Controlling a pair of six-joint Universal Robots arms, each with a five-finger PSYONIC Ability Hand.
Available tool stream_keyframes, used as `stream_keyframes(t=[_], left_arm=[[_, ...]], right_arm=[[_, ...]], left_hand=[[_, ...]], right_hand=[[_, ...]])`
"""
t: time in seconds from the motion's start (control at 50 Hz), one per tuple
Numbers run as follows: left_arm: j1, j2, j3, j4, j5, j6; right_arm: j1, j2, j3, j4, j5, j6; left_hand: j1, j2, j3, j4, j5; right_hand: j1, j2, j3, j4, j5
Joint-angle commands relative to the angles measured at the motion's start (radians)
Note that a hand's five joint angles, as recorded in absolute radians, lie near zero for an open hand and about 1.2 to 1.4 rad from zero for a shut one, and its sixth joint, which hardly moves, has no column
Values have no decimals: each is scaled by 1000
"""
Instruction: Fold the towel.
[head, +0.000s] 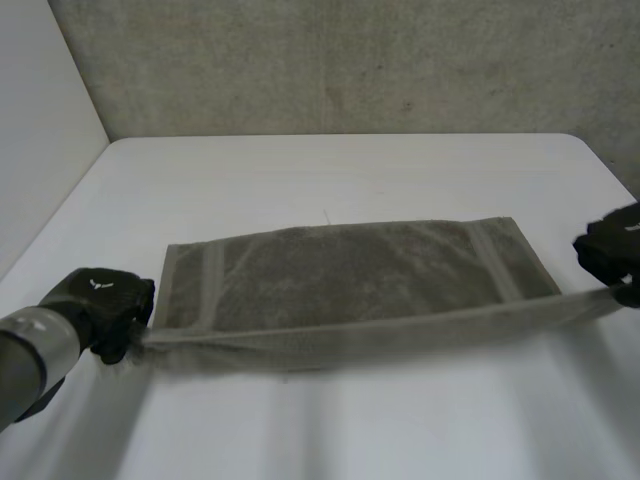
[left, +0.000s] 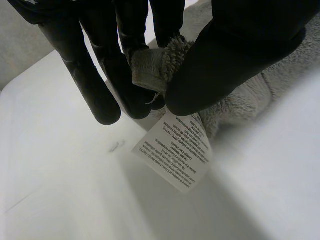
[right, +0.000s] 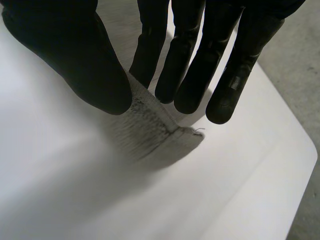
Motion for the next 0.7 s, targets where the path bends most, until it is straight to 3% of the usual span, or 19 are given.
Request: stream_keyframes(t=[0.02,0.12,0.26,0.34,0.7], left_arm=[[-3,-289,184,154,-7,1],[-5,-433,313,226,-10,-2],[-14,-564,443,332,-8,-10],[-14,-628,488,470,-8,-2],[-16,-774,588,625,1,1]], right_arm=[[198,300,-227,-253,167,249],[268,455,-348,-365,269,287],[322,612,-471,-523,291,374],[328,700,-554,-609,303,478],[352,839,-694,-773,372,495]], left_hand=[[208,178,179,179,185],[208,178,179,179,185],[208,178,179,179,185],[208,178,179,179,185],[208,178,179,179,185]], right_hand=[[311,219,207,200,313],[311,219,207,200,313],[311,219,207,200,313],[311,219,207,200,313],[311,219,207,200,313]])
